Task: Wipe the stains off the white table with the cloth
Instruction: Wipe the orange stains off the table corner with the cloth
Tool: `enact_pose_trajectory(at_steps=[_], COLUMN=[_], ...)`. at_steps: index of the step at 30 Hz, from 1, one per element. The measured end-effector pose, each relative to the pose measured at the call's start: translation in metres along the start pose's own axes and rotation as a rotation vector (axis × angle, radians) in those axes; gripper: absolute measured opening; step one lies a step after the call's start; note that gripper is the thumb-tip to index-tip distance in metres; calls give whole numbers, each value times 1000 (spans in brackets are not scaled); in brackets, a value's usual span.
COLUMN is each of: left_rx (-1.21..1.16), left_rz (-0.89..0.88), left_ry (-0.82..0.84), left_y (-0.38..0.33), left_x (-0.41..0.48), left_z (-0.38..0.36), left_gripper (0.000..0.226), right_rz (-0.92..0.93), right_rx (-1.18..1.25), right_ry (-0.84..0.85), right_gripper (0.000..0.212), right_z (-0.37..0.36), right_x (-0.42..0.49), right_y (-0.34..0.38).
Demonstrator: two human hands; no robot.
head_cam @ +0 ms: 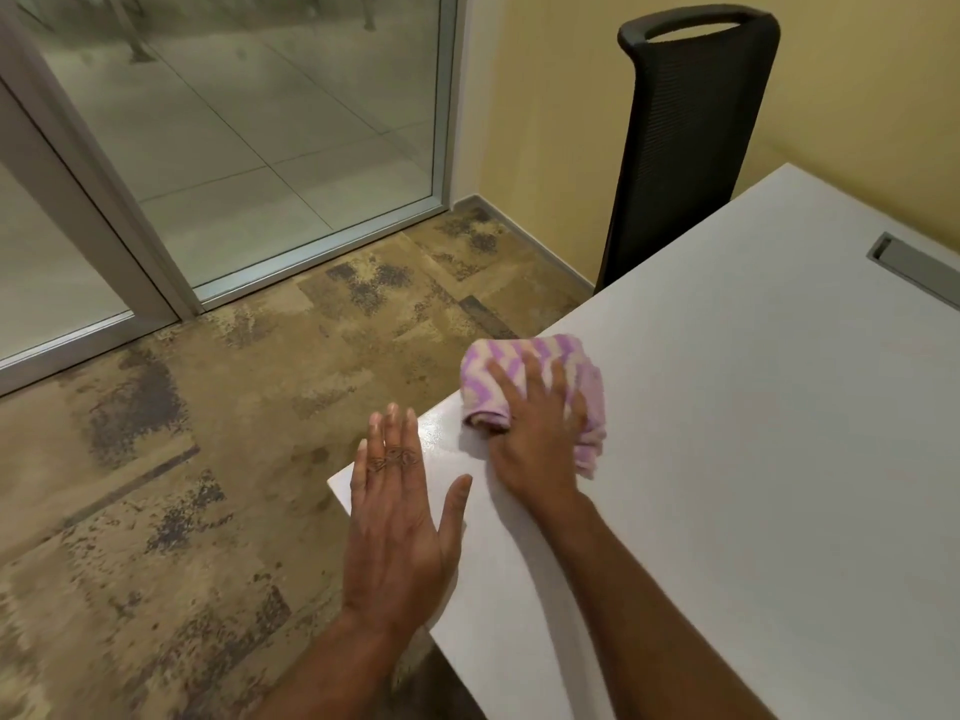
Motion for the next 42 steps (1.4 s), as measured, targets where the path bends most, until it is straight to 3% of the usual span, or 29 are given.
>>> enact_pose_trajectory(at_steps=[2,6,11,15,19,23,27,28,31,35,38,40,42], left_rx=[-25,-161,-203,-102,89,181,197,177,-85,-326,-343,-296,-210], left_rz=[-5,67,135,110,41,56,71,73,134,245,260,253,218], left_ry=[-4,-15,-72,20,138,207,214,218,191,108,90,115,144], left_y=[-1,-3,2,-8,-13,-5,-9,-10,-11,-17,-25,-26,-28], left_x=[0,-5,-19,-19,-25,-35,-34,-34,-32,-33,-40,-46,-52], left_z=[2,12,24,20,4,-6,-3,-1,9,22,25,24,20], left_gripper=[77,78,67,66,69,72,73,73,70,69,67,69,71], right_rz=[118,349,379,376,272,-98,-212,-216,-120,139,279,331,266], right_rx=[-8,65,90,-77,-145,-67,-58,-31,-27,26,129,19,-105], right_ry=[63,142,132,20,-35,40,81,85,140,170,147,97,71], right_gripper=[78,64,76,80,82,79,85,79,71,72,68,66,65], right_z=[-11,-16,-10,9,53,79,68,62,35,16,14,19,30], right_x=[-1,-36,-110,-175,-191,-160,-107,-97,-85,-116,-169,-206,-234], right_y=[22,39,29,1,-52,-98,-88,-79,-48,2,26,21,6])
Point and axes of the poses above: each hand's wrist, its own x-axis towards the middle knuckle, its own z-axis out of the back of the hand, y = z × x, the point moved 4 cm from there along x, towards the middle knuckle, and after that the axes turned 7 degrees about z, right-handed, at the moved point
